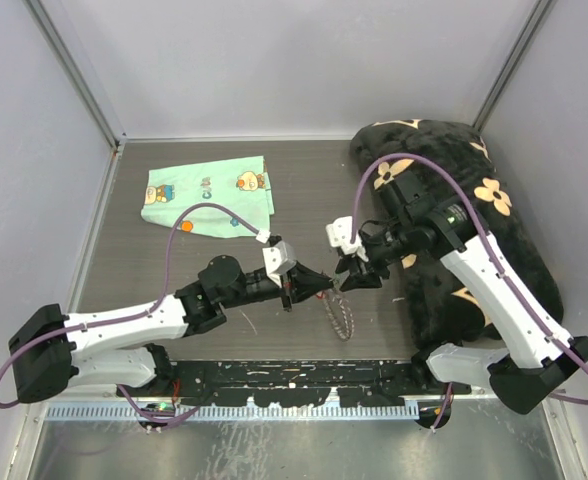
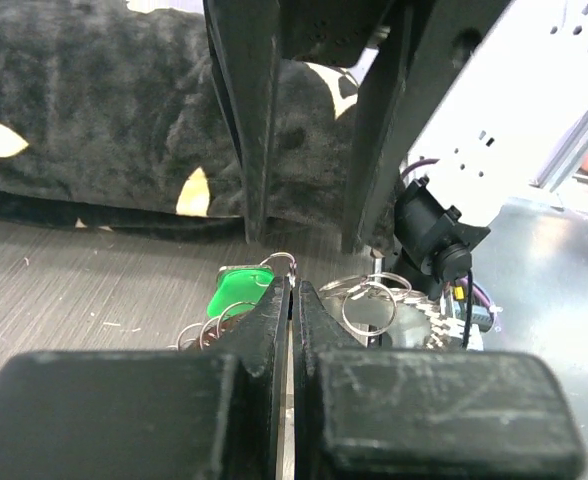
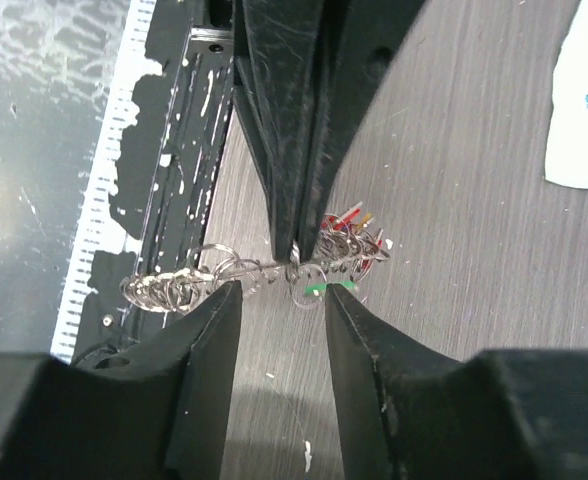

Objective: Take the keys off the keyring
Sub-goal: Remove the key from the keyring.

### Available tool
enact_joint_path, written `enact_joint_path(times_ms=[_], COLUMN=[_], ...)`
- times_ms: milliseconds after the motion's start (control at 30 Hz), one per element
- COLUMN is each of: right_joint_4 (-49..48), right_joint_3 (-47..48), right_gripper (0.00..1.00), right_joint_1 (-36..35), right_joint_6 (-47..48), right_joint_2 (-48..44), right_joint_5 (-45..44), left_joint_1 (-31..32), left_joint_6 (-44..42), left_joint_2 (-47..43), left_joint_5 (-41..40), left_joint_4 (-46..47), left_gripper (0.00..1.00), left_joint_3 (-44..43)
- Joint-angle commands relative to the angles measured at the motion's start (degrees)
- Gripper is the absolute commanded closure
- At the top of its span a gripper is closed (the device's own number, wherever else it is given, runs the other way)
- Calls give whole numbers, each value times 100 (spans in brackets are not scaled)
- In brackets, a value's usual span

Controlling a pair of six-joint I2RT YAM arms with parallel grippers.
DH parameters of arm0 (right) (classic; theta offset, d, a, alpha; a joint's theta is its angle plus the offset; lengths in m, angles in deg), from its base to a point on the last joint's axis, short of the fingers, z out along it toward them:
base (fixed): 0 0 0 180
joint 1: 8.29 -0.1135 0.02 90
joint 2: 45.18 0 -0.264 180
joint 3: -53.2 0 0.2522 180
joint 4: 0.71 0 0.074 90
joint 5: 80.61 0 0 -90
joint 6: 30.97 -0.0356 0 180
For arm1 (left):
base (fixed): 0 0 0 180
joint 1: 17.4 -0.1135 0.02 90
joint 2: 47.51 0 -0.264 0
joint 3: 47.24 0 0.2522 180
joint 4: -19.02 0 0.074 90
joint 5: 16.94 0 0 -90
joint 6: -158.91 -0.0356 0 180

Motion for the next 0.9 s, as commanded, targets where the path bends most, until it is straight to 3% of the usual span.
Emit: enact_joint_path(times_ms=[0, 167, 400, 733, 867], right_joint_4=[-126, -409, -1188, -955, -746], right_joint_3=[40, -194, -900, -726, -676], right_gripper=[51, 39, 37, 57, 61], right_joint_1=[575, 974, 992, 994, 993], right_joint_6=[139, 143, 471, 1213, 1488], right_joint_2=[-281, -535, -1040, -907, -908], right_joint_5=[1222, 2070, 2557, 2811, 2921], left_joint_1=[-3, -10, -2, -8, -8], left_joint_6=[346, 678, 1180, 1641, 1752], left_joint_2=[-366, -464, -366, -377, -356], left_joint_5=[-129, -126, 9, 53, 73], left_joint_4=[1382, 2123, 2917, 3032, 2959], left_gripper=[100, 100, 100, 100, 100], left_joint_3=[199, 503, 725, 684, 616])
